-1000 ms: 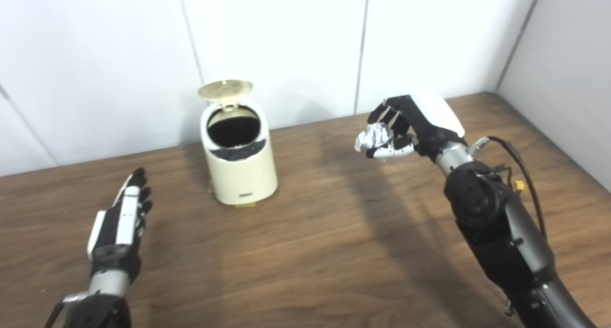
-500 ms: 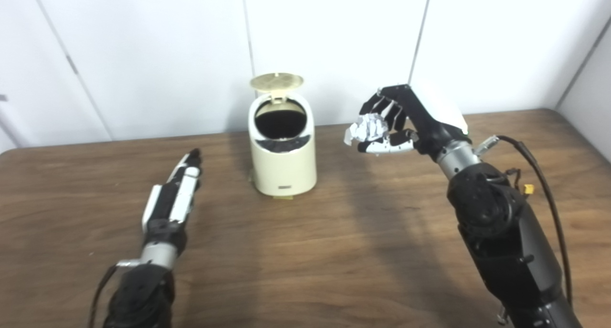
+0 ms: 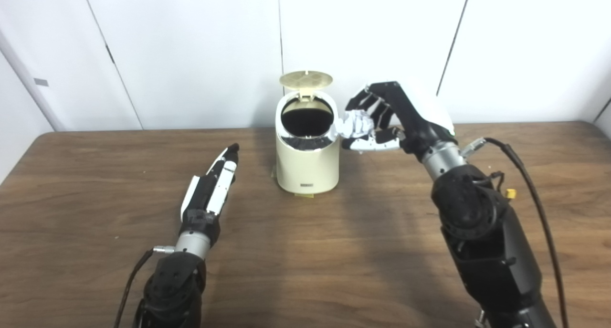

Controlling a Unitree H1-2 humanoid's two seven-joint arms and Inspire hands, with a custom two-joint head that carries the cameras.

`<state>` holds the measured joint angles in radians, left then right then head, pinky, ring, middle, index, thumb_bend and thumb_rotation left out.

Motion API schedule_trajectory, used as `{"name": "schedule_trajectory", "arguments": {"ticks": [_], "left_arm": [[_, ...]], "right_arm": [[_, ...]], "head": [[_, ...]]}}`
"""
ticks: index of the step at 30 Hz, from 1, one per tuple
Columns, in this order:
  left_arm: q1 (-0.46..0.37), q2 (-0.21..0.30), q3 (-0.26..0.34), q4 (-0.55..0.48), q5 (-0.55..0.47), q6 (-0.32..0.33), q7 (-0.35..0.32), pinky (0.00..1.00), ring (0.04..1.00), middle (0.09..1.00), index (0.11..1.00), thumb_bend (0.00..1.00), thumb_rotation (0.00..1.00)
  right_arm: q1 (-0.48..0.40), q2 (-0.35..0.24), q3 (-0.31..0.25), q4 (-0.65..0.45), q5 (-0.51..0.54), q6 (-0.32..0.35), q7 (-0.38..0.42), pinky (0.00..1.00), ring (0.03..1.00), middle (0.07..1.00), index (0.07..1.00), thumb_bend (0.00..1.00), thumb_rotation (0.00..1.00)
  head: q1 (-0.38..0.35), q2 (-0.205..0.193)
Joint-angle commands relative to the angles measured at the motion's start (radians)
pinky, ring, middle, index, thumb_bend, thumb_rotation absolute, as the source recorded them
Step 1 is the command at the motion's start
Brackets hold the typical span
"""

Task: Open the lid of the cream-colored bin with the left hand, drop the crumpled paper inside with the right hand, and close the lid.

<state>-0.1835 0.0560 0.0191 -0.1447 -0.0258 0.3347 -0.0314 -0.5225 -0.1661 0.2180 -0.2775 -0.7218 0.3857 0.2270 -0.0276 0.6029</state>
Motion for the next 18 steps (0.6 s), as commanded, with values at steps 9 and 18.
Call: {"name": "schedule_trajectory", "arguments": {"ticks": [9,18], "left_arm": [[-0.023,0.005,-0.006,-0.004,0.017,-0.036,0.004,1.0,1.0,0.972,0.987,0.46,0.82],[-0.027,0.005,-0.012,0.005,0.019,-0.047,0.001,1.0,1.0,0.979,0.984,0.46,0.82]], "right_arm": [[-0.089,0.034,-0.005,0.073,0.023,-0.068,-0.09,0.33,0.381,0.492,0.511,0.5,0.0],[-0.136,0.051,0.006,0.179,0.03,-0.091,-0.136,0.31,0.377,0.489,0.542,0.49,0.0]], "head": [[-0.003,-0.004],[-0.006,-0.004]]}}
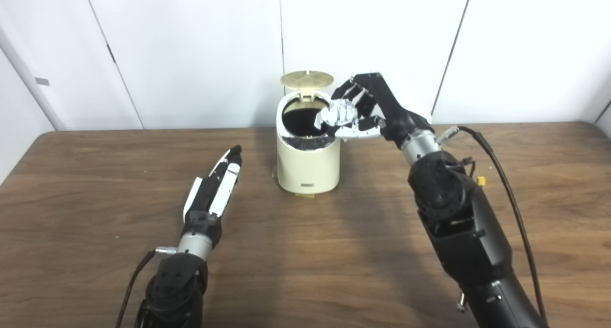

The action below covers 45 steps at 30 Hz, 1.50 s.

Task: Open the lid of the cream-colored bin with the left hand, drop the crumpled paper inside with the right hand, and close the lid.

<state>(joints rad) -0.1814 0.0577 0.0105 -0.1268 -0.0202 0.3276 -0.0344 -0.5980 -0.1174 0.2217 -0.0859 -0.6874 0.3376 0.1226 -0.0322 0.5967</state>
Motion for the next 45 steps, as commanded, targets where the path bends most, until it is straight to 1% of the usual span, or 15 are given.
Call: {"name": "schedule_trajectory", "arguments": {"ticks": [1,4,9,13,16,20,25,31,35,40,43,45], "left_arm": [[-0.029,0.004,-0.003,-0.013,0.012,-0.043,0.003,1.0,1.0,0.98,0.982,0.46,0.82],[-0.03,0.003,-0.003,-0.014,0.009,-0.042,0.002,1.0,1.0,0.985,0.983,0.45,0.82],[-0.028,0.0,-0.009,-0.016,0.012,-0.035,0.001,1.0,1.0,0.999,0.981,0.46,0.83],[-0.026,-0.005,-0.014,-0.017,0.019,-0.041,0.01,1.0,1.0,1.0,0.977,0.45,0.83],[-0.027,-0.012,-0.011,-0.018,0.017,-0.044,0.012,1.0,1.0,1.0,0.977,0.44,0.82],[-0.025,-0.017,-0.01,-0.027,0.015,-0.035,0.009,1.0,1.0,0.99,0.984,0.44,0.82],[-0.017,-0.026,-0.012,-0.037,0.015,-0.029,0.006,1.0,1.0,1.0,0.979,0.45,0.8],[-0.007,-0.032,-0.011,-0.049,0.018,-0.016,0.01,1.0,1.0,0.993,0.994,0.45,0.81],[-0.006,-0.032,-0.005,-0.045,0.017,-0.026,0.014,1.0,1.0,0.999,0.989,0.47,0.79],[-0.004,-0.034,-0.007,-0.048,0.024,-0.018,0.016,1.0,1.0,0.981,0.982,0.48,0.81],[0.001,-0.038,-0.006,-0.047,0.018,-0.031,0.016,1.0,1.0,0.974,0.977,0.49,0.8],[0.003,-0.039,-0.006,-0.047,0.014,-0.034,0.016,1.0,1.0,0.977,0.981,0.47,0.8]], "right_arm": [[-0.066,0.007,0.008,-0.007,-0.012,-0.036,-0.033,0.3,0.375,0.488,0.551,0.49,0.0],[-0.076,0.017,0.019,0.008,-0.024,-0.023,-0.038,0.3,0.373,0.486,0.555,0.49,0.0],[-0.097,0.046,0.031,0.046,-0.021,-0.031,-0.054,0.29,0.376,0.492,0.55,0.49,0.0],[-0.111,0.054,0.038,0.067,-0.017,-0.041,-0.064,0.31,0.375,0.489,0.536,0.49,0.0],[-0.115,0.059,0.046,0.067,-0.022,-0.031,-0.064,0.32,0.377,0.49,0.534,0.49,0.0],[-0.117,0.068,0.05,0.073,-0.026,-0.022,-0.07,0.3,0.381,0.493,0.537,0.49,0.0],[-0.124,0.07,0.052,0.101,-0.032,-0.03,-0.085,0.31,0.383,0.497,0.533,0.49,0.0],[-0.129,0.068,0.047,0.128,-0.022,-0.039,-0.108,0.31,0.384,0.497,0.534,0.49,0.0],[-0.128,0.069,0.048,0.129,-0.018,-0.038,-0.116,0.31,0.382,0.499,0.537,0.49,0.0],[-0.126,0.064,0.06,0.148,-0.035,-0.06,-0.148,0.31,0.383,0.504,0.528,0.49,0.0],[-0.128,0.062,0.063,0.169,-0.041,-0.076,-0.172,0.31,0.384,0.506,0.525,0.49,0.0],[-0.129,0.061,0.066,0.182,-0.042,-0.087,-0.189,0.31,0.384,0.506,0.527,0.49,0.0]], "head": [[-0.001,0.003],[-0.005,0.005],[-0.003,0.006],[0.002,0.01],[-0.001,0.014],[-0.002,0.015],[-0.001,0.019],[-0.002,0.024],[-0.009,0.029],[-0.009,0.03],[-0.009,0.03],[-0.008,0.031]]}}
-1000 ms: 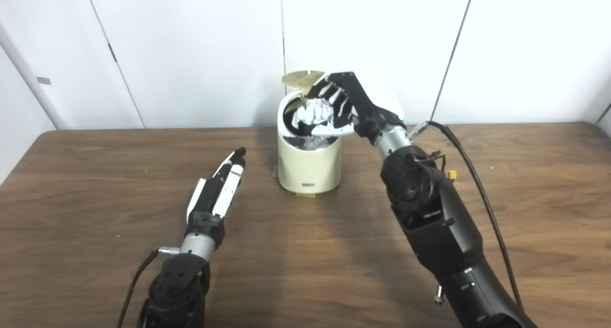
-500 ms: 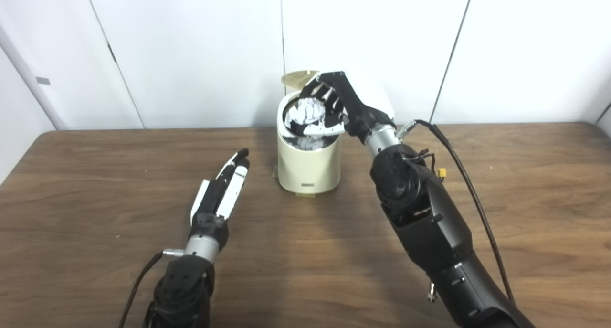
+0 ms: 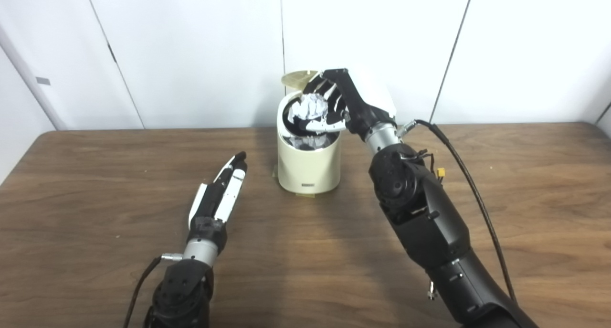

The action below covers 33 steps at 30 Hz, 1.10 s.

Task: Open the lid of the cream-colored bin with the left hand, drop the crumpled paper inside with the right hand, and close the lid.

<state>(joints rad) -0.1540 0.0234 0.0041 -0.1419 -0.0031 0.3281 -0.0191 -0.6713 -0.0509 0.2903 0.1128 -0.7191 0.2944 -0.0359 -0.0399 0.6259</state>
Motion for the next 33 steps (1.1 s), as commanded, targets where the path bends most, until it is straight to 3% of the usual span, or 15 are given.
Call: {"name": "schedule_trajectory", "arguments": {"ticks": [1,20,28,33], "left_arm": [[-0.024,-0.005,0.0,-0.033,-0.004,-0.035,0.0,1.0,1.0,0.977,0.981,0.47,0.8],[-0.018,-0.018,-0.004,-0.044,0.002,-0.029,0.015,1.0,1.0,0.969,0.976,0.48,0.78],[-0.028,-0.02,-0.002,-0.032,0.001,-0.035,0.015,1.0,1.0,0.972,0.979,0.47,0.78],[-0.033,-0.021,-0.005,-0.024,0.002,-0.034,0.016,1.0,1.0,0.98,0.984,0.49,0.79]], "right_arm": [[-0.056,-0.005,-0.002,-0.012,-0.011,-0.047,-0.037,0.31,0.384,0.506,0.527,0.49,0.0],[-0.062,0.002,-0.001,0.1,0.004,-0.117,-0.13,0.32,0.391,0.513,0.517,0.5,0.0],[-0.064,-0.017,0.013,0.075,-0.002,-0.079,-0.059,0.32,0.406,0.516,0.552,0.49,0.0],[-0.069,-0.036,0.032,0.055,-0.031,-0.038,-0.005,0.42,0.4,0.518,0.539,0.51,0.0]], "head": [[0.001,0.002],[0.003,0.003],[-0.003,0.009],[-0.004,0.011]]}}
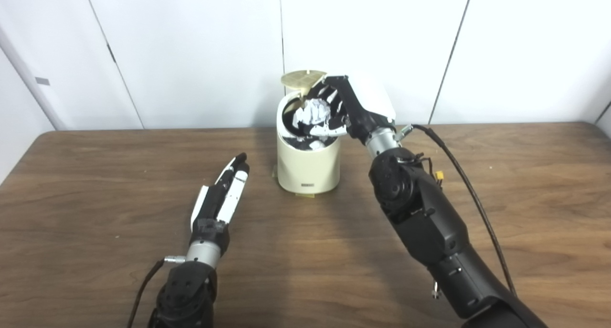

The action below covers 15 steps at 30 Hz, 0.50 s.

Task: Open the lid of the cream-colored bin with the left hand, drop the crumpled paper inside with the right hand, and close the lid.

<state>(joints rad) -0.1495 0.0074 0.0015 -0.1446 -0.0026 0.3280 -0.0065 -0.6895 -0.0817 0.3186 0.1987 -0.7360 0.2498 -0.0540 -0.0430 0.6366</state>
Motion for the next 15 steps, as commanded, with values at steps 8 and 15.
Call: {"name": "schedule_trajectory", "arguments": {"ticks": [8,15], "left_arm": [[-0.044,-0.01,-0.004,-0.013,0.003,-0.043,0.004,1.0,1.0,0.991,0.987,0.48,0.78],[-0.043,-0.013,-0.004,-0.013,0.005,-0.047,0.009,1.0,1.0,0.984,0.976,0.47,0.79]], "right_arm": [[-0.046,-0.019,0.01,-0.05,-0.023,0.031,0.063,0.49,0.529,0.613,0.574,0.7,0.09],[-0.041,-0.018,0.004,-0.06,-0.012,0.035,0.081,0.5,0.556,0.642,0.67,0.88,0.02]], "head": [[-0.004,-0.001],[-0.002,-0.002]]}}
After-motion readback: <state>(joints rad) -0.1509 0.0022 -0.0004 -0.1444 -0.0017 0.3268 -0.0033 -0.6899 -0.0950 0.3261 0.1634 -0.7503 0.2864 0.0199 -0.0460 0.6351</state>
